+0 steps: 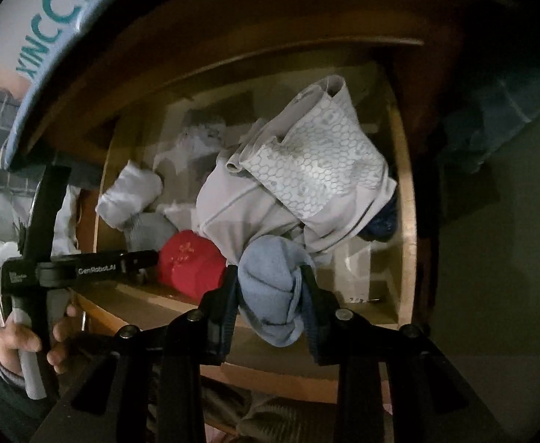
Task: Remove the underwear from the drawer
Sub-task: 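Close the left gripper on the grey ribbed sock while the right holds the blue sock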
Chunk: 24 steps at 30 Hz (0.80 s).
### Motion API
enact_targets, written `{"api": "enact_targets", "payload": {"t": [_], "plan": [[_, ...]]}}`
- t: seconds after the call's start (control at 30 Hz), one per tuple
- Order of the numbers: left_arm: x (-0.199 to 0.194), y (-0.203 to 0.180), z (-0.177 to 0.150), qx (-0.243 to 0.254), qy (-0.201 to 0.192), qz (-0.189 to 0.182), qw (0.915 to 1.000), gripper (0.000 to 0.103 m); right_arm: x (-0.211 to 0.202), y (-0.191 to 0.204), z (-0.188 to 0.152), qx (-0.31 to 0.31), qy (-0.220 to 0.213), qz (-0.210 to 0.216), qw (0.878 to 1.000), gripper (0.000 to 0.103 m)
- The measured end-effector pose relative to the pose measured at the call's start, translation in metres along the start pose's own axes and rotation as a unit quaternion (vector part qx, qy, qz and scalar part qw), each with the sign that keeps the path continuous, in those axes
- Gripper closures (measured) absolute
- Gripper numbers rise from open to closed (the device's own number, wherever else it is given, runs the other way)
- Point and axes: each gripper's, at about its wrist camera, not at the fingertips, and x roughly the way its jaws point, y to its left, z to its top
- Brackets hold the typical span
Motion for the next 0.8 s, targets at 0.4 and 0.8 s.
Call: {"api": "enact_targets", "payload": {"t": [0.4, 0.8], "plan": [[-0.006, 0.008, -0.01, 0.004, -0.029, -0.016, 0.9994, 0.079, 0.037, 0.012, 0.006, -0.031, 0.074, -0.029, 0.996, 0.052], [-0.035, 0.013, -0.023, 0.009, -0.047, -0.032, 0.9984, 0.089, 0.059, 0.012, 0.009, -0.048, 0.106, -0.059, 0.991, 0.063]]}}
